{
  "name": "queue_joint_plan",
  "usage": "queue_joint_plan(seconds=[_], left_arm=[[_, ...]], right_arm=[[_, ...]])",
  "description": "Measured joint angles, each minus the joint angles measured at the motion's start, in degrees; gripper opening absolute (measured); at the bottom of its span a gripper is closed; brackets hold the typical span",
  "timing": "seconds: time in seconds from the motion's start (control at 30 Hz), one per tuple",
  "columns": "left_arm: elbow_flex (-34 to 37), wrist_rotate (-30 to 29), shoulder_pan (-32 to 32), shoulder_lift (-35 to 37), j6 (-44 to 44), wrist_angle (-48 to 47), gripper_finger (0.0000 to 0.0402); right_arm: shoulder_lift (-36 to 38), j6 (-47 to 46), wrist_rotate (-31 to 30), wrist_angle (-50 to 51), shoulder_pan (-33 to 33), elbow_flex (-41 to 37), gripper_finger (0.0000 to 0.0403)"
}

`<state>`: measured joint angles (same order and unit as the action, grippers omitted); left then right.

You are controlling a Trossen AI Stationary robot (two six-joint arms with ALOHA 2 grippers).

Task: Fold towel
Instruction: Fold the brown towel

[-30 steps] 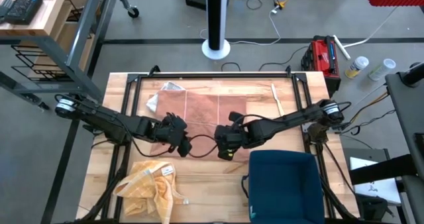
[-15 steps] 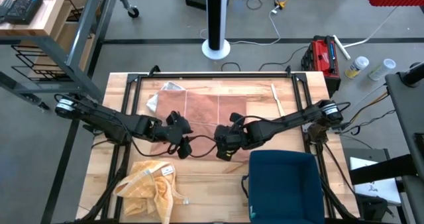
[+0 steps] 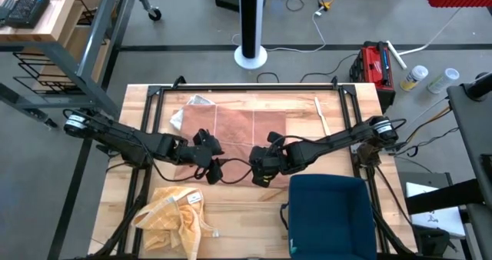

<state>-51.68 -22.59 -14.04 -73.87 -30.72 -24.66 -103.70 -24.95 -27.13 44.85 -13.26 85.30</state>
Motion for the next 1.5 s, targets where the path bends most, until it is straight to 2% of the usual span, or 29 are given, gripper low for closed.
queue_joint_plan(seconds=[0.63, 0.83, 1.0, 1.23, 1.37, 1.5], left_arm=[[0.0, 0.0, 0.0, 0.0, -1.8, 1.6, 0.0124], [0.0, 0.0, 0.0, 0.0, -1.8, 1.6, 0.0108], [0.0, 0.0, 0.0, 0.0, -1.8, 1.4, 0.0095], [0.4, -3.2, 0.0, 0.0, -1.4, -0.4, 0.0078], [1.3, -7.1, 0.3, 0.0, -1.4, -0.3, 0.0077], [3.3, -6.9, 1.5, 0.0, -1.3, 0.3, 0.0077]], right_arm=[[0.0, 0.3, 0.1, -3.8, 0.1, -1.9, 0.0004], [0.2, 7.3, 0.0, -8.3, 0.1, 2.4, 0.0004], [1.2, 9.3, 0.4, -5.7, 1.1, 3.2, 0.0002], [5.7, 4.1, -1.1, 5.1, 3.1, 1.8, 0.0003], [7.5, 4.0, -1.8, 7.1, 4.8, 0.6, 0.0003], [8.6, 3.8, -1.1, 7.3, 7.3, -1.4, 0.0002]])
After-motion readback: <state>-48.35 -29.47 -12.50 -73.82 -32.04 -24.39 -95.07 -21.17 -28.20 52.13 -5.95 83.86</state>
